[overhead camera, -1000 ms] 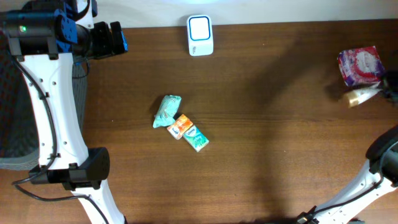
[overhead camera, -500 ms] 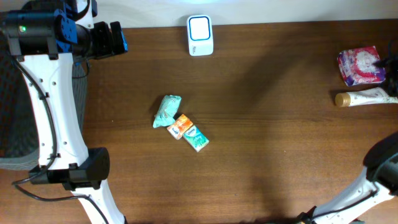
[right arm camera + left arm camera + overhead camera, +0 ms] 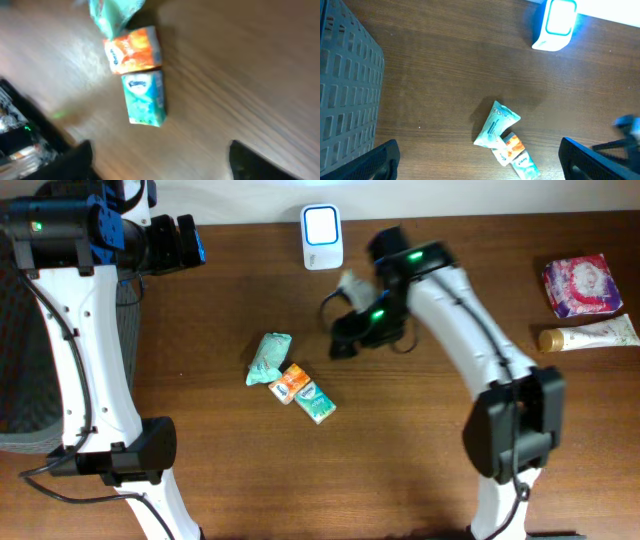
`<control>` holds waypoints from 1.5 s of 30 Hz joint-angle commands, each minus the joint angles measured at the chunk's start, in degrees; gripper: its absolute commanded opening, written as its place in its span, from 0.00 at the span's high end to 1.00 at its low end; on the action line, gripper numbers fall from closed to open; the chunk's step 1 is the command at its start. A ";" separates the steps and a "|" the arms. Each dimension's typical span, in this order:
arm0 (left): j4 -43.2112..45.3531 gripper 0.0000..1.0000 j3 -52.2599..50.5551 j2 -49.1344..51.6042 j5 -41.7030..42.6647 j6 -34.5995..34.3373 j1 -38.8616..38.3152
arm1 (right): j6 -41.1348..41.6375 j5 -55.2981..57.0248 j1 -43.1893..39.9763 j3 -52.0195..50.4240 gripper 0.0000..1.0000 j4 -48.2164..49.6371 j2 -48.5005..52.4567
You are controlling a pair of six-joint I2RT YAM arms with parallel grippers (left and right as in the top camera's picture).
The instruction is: Scan the item barcode
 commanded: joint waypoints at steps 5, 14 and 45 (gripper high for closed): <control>-0.02 0.01 0.68 -1.51 0.59 0.28 0.00 | 11.06 15.43 15.78 -2.03 0.48 4.26 1.05; -0.02 0.01 0.68 -1.51 0.59 0.28 0.00 | 19.87 30.99 24.02 -16.85 0.49 18.75 1.05; -0.02 0.01 0.68 -1.51 0.59 0.28 0.00 | 10.36 -4.35 -21.22 -23.63 0.57 17.81 0.92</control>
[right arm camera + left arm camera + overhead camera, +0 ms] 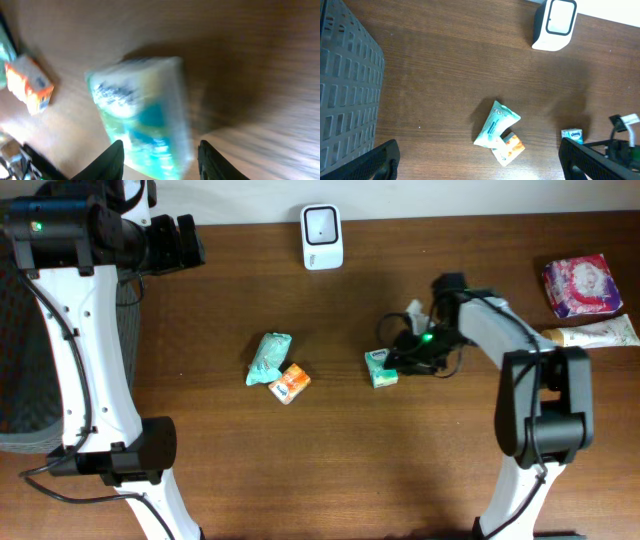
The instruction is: Scan the item barcode
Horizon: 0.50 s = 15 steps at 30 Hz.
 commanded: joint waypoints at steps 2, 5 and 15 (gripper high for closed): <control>-0.02 0.01 0.68 -1.51 0.59 0.28 0.00 | -0.83 1.55 -2.78 5.20 0.56 -5.73 -0.15; -0.02 0.01 0.68 -1.51 0.59 0.28 0.00 | -0.83 1.51 -0.79 9.07 0.51 -9.22 -0.15; -0.02 0.01 0.68 -1.51 0.59 0.28 0.00 | 4.00 7.54 5.05 0.39 0.58 2.43 0.04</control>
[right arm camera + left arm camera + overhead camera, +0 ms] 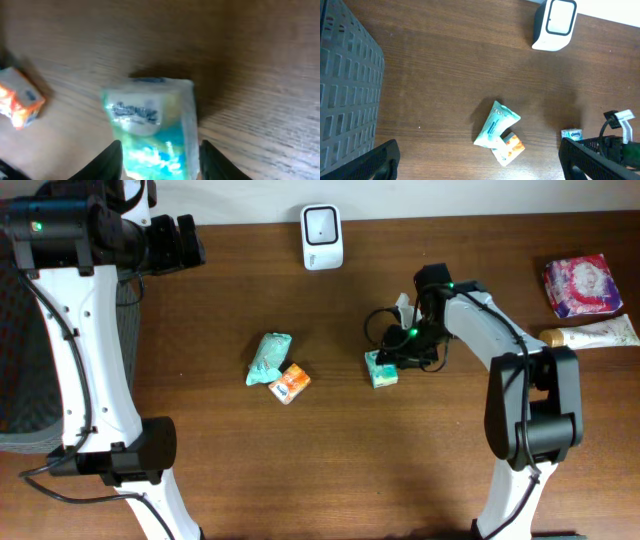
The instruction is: Scan the item barcode
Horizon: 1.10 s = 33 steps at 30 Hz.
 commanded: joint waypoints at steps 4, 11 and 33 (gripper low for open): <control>-0.04 0.01 0.68 -1.51 0.59 0.28 0.00 | 0.85 -0.37 -0.09 -4.52 0.94 3.89 -0.15; -0.04 0.01 0.68 -1.51 0.59 0.28 0.00 | 0.87 -37.70 -2.38 3.65 0.96 12.24 -0.96; -0.04 0.01 0.68 -1.51 0.59 0.28 0.00 | 23.87 -51.69 -1.07 7.45 0.96 44.76 -0.94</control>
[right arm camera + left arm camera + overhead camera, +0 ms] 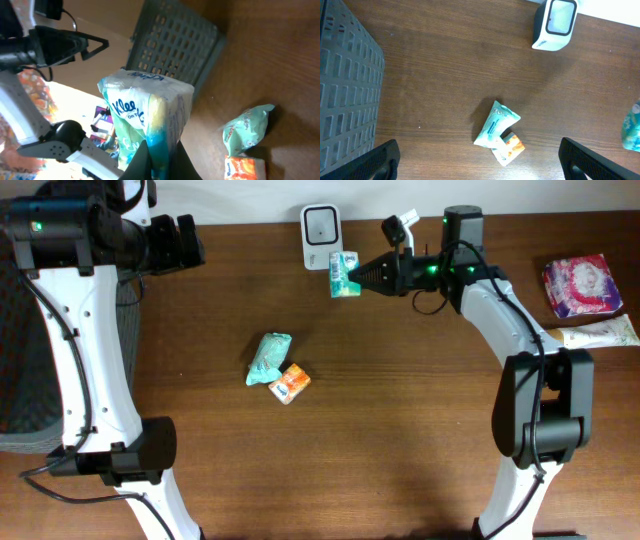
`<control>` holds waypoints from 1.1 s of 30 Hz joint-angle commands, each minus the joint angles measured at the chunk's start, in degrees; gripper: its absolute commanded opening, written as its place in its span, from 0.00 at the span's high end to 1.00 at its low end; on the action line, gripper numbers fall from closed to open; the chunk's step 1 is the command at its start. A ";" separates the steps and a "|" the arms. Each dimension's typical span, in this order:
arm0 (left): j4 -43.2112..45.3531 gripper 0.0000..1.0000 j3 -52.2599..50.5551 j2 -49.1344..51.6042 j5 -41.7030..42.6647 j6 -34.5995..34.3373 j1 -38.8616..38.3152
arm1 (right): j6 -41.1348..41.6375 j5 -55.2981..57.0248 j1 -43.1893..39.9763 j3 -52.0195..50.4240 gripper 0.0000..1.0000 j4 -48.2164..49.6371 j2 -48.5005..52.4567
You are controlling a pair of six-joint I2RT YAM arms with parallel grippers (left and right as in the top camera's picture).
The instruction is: Scan the item barcode
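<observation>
My right gripper [358, 278] is shut on a teal tissue pack [343, 275] and holds it in the air just in front of the white scanner [321, 224] at the table's back edge. In the right wrist view the pack [145, 112] stands between the dark fingers [137, 162]. The pack [631, 126] shows at the right edge of the left wrist view, and the scanner [552, 25] at the top. My left gripper [188, 242] hangs open at the far left, high above the table, its fingers [382, 161] holding nothing.
A pale green pouch [268, 357] and an orange tissue pack [289, 383] lie together left of centre. A grey mesh basket [347, 85] stands off the left edge. A pink pack [577, 285] and a cream tube [590, 337] lie at the far right.
The teal pack lay on the table at the middle with my right gripper's fingers around it. Now it is off the table, held near the scanner at the back. My left arm has not moved.
The teal pack first lay against the orange pack with my right gripper near it. Then it was at mid table, apart from the others, between my right fingers. It stayed there a moment later. Now it is held up by the scanner.
</observation>
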 commanded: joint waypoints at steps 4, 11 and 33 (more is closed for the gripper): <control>-0.02 0.01 0.68 -1.51 0.59 0.28 0.00 | -3.52 42.16 7.65 0.44 0.96 -8.63 -0.87; -0.02 0.01 0.68 -1.51 0.61 0.28 0.00 | -41.53 107.60 19.26 2.05 0.96 -3.17 -0.76; -0.02 0.01 0.68 -1.51 0.59 0.28 0.00 | -59.19 90.66 15.54 21.70 0.96 12.59 17.90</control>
